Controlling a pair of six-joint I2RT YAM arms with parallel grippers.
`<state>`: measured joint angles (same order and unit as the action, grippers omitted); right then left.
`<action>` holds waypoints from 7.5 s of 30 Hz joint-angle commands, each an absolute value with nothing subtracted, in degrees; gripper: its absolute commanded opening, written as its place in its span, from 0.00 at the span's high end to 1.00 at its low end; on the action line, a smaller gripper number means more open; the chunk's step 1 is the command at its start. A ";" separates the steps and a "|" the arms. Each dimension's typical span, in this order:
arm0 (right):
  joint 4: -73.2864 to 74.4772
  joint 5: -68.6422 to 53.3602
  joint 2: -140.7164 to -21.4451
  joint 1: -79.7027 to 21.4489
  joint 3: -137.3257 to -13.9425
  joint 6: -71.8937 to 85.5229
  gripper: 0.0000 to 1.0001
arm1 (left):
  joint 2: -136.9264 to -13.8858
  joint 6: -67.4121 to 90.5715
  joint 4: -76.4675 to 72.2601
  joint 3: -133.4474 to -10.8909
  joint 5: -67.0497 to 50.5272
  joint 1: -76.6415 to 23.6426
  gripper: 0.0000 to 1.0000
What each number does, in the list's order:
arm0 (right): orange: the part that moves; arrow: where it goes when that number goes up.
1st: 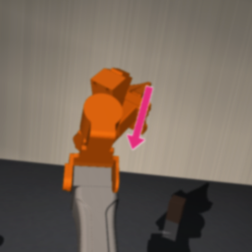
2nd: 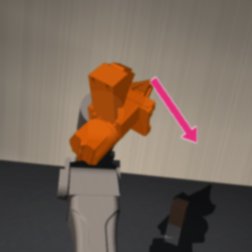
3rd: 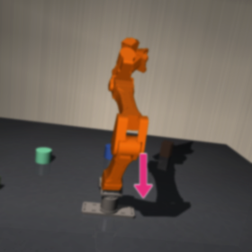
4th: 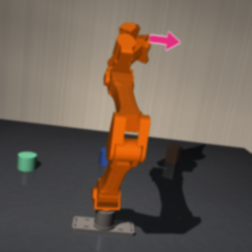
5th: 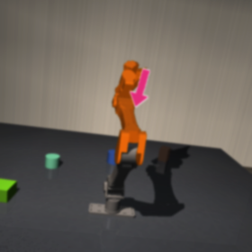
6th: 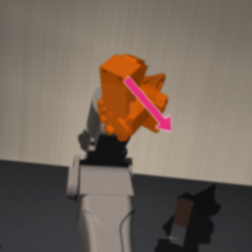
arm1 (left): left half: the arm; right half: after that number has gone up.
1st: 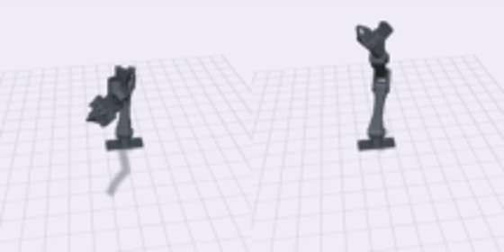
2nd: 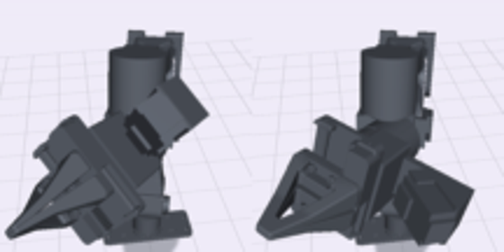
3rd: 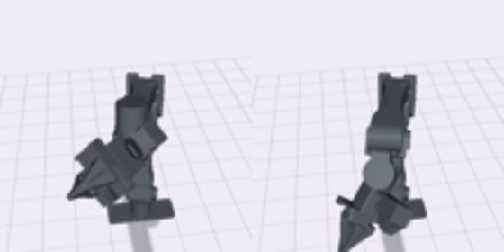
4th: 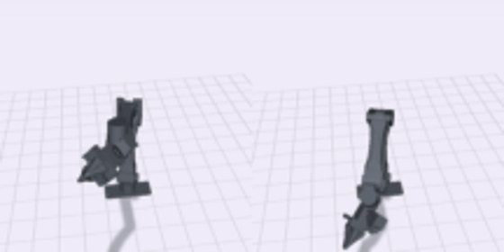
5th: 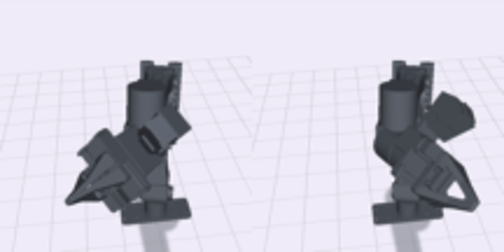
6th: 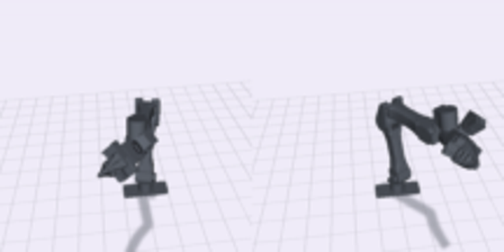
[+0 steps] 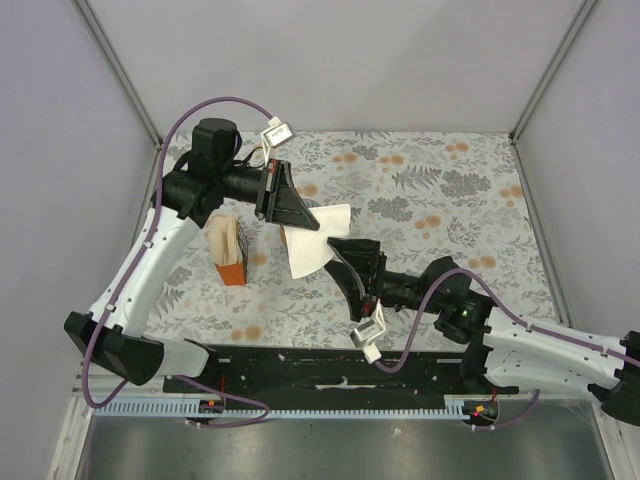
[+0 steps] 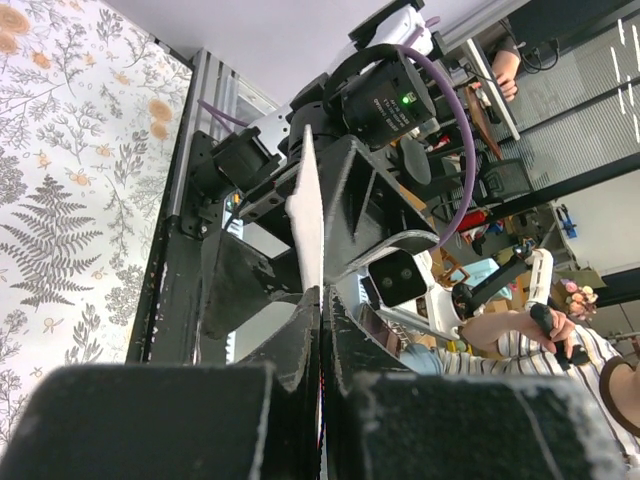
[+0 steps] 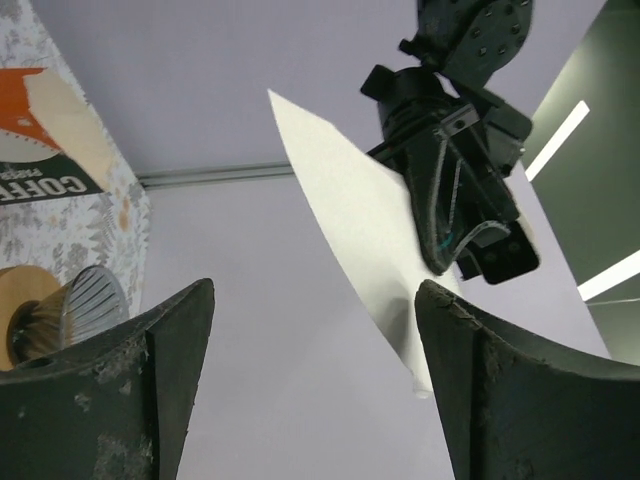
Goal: Place the coffee filter in the dripper
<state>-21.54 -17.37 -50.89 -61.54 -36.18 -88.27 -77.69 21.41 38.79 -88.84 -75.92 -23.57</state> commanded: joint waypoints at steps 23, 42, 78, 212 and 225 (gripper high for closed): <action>-30.95 -5.81 -53.17 -67.06 -42.79 -83.96 1.00 | -76.20 27.95 33.39 -85.43 -74.37 -21.19 0.85; 12.39 -40.85 -64.94 -42.11 -71.53 -8.38 1.00 | -73.57 -22.84 60.64 -100.46 -44.30 -19.42 0.18; 3.68 -51.15 -61.19 -33.75 -68.56 7.48 0.51 | -70.84 -14.85 60.55 -94.66 -63.45 -24.70 0.98; 3.17 -60.82 -66.97 -32.43 -70.84 10.02 0.73 | -72.16 -21.62 64.69 -96.42 -62.84 -26.63 0.98; 2.55 -62.67 -67.15 -34.80 -71.10 9.14 0.66 | -72.07 -21.97 64.51 -96.15 -61.44 -26.89 0.98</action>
